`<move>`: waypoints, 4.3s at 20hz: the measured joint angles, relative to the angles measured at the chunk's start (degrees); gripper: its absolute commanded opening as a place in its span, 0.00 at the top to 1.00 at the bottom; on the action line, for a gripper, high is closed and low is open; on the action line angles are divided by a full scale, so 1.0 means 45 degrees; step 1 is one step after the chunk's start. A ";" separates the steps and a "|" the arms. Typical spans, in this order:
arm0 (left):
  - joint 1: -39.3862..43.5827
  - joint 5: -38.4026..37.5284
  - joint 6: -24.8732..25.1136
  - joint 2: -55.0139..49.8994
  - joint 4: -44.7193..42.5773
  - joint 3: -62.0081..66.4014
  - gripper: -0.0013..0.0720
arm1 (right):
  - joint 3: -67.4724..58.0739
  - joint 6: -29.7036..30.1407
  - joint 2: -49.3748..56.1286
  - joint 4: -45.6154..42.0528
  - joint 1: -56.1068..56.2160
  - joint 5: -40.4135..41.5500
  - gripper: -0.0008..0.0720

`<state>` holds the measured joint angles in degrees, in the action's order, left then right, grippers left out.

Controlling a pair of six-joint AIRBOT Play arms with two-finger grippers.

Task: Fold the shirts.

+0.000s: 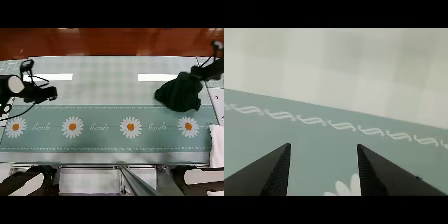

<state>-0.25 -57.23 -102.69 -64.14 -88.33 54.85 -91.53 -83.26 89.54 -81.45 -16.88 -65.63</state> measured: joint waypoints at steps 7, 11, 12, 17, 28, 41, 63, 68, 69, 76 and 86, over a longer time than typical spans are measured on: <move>-0.0976 -0.0146 -0.0029 0.3852 0.0029 0.0136 0.29 | -0.4206 0.0806 -0.3949 0.2200 0.0039 -0.0233 0.95; -0.1064 -0.0335 -0.0019 0.5829 0.0636 0.0136 0.29 | -0.4906 0.1520 -0.6003 0.4129 0.0039 -0.0554 0.95; -0.1073 -0.0471 -0.0015 0.6280 0.0967 0.0131 0.29 | -0.4979 0.1705 -0.6411 0.4639 0.0044 -0.0612 0.95; -0.1064 -0.0957 0.0578 0.7713 0.2871 0.0131 0.29 | -0.5124 0.2331 -0.7412 0.6931 0.0942 -0.1719 0.95; -0.1049 -0.1938 0.1462 0.8034 0.3915 -0.1355 0.29 | -0.2686 0.0442 -0.2909 0.2108 1.0598 -0.2929 0.95; -0.1049 -0.1991 0.1705 0.7873 0.3672 -0.1841 0.29 | -0.2181 -0.0325 0.1554 0.4415 1.0836 -0.2501 0.43; -0.0510 -0.3060 0.8092 -0.5047 1.2313 -0.0952 0.95 | 1.4081 0.2132 -0.9670 0.5178 -0.2089 -0.2225 0.43; -0.0452 -0.3410 0.8461 -0.4998 1.2293 -0.0146 0.95 | 1.5416 0.2127 -0.9734 0.5867 -0.0704 -0.2652 0.43; -0.0476 -0.3453 0.8490 -0.4901 1.2293 -0.0073 0.95 | 1.5562 0.1957 -0.9738 0.5940 -0.0199 -0.2584 0.43; -0.0500 -0.3517 0.8548 -0.4585 1.2279 0.0083 0.95 | 1.5888 0.1156 -0.8500 0.6003 0.2093 -0.1768 0.43; -0.0510 -0.3415 0.8558 -0.4537 1.2279 0.0097 0.95 | 1.3848 0.2322 -0.4167 0.8514 0.5863 0.0937 0.95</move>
<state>-2.55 -72.60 -64.18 -84.55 -33.08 55.29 -29.21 -72.82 70.78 -43.13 9.50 -61.41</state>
